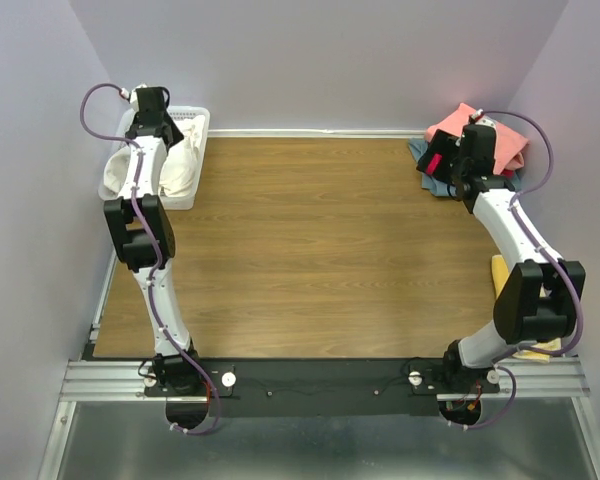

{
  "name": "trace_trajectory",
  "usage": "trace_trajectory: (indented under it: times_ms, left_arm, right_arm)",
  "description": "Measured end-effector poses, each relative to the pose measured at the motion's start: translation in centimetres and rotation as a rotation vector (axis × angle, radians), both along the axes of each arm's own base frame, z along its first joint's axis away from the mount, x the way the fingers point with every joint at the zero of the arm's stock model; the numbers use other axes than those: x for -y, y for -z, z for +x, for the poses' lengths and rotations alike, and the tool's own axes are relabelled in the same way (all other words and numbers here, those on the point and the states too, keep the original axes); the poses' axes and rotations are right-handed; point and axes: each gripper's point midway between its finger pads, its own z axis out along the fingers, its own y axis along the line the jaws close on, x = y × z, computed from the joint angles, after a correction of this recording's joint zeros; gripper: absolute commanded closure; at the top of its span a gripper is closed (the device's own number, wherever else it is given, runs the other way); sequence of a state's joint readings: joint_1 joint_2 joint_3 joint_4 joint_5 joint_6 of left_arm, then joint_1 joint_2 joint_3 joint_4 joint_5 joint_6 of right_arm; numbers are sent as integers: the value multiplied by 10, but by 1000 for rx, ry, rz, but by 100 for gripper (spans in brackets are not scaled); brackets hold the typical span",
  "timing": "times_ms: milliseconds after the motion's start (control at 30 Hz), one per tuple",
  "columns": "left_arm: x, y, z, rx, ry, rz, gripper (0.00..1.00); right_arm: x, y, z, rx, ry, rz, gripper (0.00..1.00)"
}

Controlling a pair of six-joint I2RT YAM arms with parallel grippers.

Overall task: Fold and stack the t-shirts
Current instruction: Grab the tshirt from the pile

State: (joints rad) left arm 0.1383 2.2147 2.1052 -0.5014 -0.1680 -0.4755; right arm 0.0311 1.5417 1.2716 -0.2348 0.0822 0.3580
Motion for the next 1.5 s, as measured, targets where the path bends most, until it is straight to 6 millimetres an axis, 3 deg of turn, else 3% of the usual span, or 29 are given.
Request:
trace_trajectory:
  times_ms: [133, 333, 467, 600, 900, 1000, 1033, 1100, 1133, 1200, 1233, 1267, 1500]
  left_arm:
    - [-5, 41, 0, -76, -30, -21, 35]
    - [-7, 99, -1, -177, -50, -41, 30]
    - [-11, 112, 4, -194, -62, -47, 30]
    - [-20, 113, 11, -187, -87, -37, 29]
    - [-32, 125, 8, -227, -134, -24, 29]
    - [-32, 131, 8, -237, -135, -23, 36]
    - [-32, 131, 7, -240, -133, -18, 48]
    - [-33, 132, 7, -244, -133, -11, 59]
    - [-34, 132, 7, -249, -132, -5, 71]
    - [-35, 132, 5, -256, -130, 2, 81]
    - [-36, 133, 5, -258, -130, 2, 96]
    - [-36, 133, 5, -259, -127, 5, 100]
    - [-36, 132, 5, -262, -118, 12, 100]
  right_arm:
    - [-1, 11, 2, -29, -2, 0, 0]
    - [-2, 14, 7, -40, -4, 0, 0]
    - [-4, 16, 9, -46, -5, -1, 0]
    - [-4, 17, 12, -52, -6, -1, 0]
    - [-4, 12, 20, -43, -4, -3, 0]
    - [-4, 12, 24, -42, 0, -5, 0]
    - [-3, 13, 24, -43, 1, -5, 0]
    - [-3, 14, 25, -45, 1, -6, 0]
    - [-3, 14, 26, -45, 1, -6, 0]
    - [-3, 15, 27, -47, 1, -6, 0]
    - [-3, 15, 27, -48, 2, -6, 0]
    - [-3, 16, 27, -49, 3, -7, 0]
    - [-2, 15, 27, -47, 7, -9, 0]
